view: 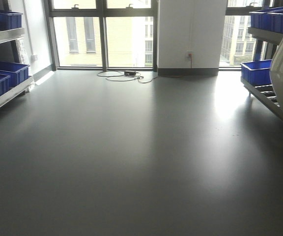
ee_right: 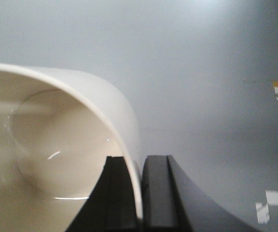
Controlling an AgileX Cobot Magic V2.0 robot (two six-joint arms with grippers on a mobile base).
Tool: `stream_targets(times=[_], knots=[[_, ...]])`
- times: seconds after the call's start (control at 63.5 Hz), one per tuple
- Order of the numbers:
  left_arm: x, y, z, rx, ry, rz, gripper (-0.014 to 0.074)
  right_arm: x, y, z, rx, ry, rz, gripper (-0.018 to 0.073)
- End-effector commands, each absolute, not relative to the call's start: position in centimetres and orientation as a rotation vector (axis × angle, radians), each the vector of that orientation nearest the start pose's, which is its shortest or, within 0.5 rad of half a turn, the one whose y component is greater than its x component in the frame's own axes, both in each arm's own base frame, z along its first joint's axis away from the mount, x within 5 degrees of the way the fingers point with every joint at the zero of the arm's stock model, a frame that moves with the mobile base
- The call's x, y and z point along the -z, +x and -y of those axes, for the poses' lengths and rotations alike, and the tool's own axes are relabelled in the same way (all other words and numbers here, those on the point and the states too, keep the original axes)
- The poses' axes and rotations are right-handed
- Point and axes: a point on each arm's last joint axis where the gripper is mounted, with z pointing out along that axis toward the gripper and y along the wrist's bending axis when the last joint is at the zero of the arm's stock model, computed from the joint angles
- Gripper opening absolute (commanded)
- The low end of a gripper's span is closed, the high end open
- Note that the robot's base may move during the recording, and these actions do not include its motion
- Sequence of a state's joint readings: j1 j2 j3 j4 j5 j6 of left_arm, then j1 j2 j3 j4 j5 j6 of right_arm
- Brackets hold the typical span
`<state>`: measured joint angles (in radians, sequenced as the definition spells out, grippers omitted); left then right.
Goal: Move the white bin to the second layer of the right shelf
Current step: 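Drive past the crate racks toward the roller shelf by the windows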
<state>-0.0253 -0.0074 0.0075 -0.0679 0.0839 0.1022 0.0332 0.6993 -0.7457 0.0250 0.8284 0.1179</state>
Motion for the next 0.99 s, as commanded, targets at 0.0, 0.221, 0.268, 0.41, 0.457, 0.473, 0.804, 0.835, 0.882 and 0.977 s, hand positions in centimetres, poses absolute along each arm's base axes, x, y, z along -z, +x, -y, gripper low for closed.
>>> stream_targets(times=[0.0,0.221,0.268,0.41,0.457,0.473,0.804,0.835,0.882,0.977], knots=[[-19.93,5.65,0.17,0.003,0.041,-1.507,0.0085,-34.67,12.79,-0.50,-0.117,0.112,-2.150,0.0048],[-19.93,5.65,0.17,0.003,0.041,-1.507,0.0085,-34.67,12.78,-0.50,-0.117,0.112,-2.150,0.0048],[-19.93,5.65,0.17,0.003,0.041,-1.507,0.0085,-34.67,12.78,-0.50,-0.117,0.112,-2.150,0.0048],[-19.93,5.65,0.17,0.003,0.041,-1.507,0.0085,-34.67,12.78,-0.50,-0.117,0.112,-2.150,0.0048],[-19.93,5.65,0.17,0.003,0.041,-1.507,0.0085,-34.67,12.78,-0.50,-0.117,0.112,-2.150,0.0048],[-19.93,5.65,0.17,0.003,0.041,-1.507,0.0085,-34.67,12.78,-0.50,-0.117,0.112,-2.150,0.0048],[-19.93,5.65,0.17,0.003,0.041,-1.507,0.0085,-34.67,12.78,-0.51,-0.118,0.113,-2.150,0.0048],[-19.93,5.65,0.17,0.003,0.041,-1.507,0.0085,-34.67,12.78,-0.51,-0.118,0.113,-2.150,0.0048],[-19.93,5.65,0.17,0.003,0.041,-1.507,0.0085,-34.67,12.78,-0.51,-0.118,0.113,-2.150,0.0048],[-19.93,5.65,0.17,0.003,0.041,-1.507,0.0085,-34.67,12.78,-0.51,-0.118,0.113,-2.150,0.0048]])
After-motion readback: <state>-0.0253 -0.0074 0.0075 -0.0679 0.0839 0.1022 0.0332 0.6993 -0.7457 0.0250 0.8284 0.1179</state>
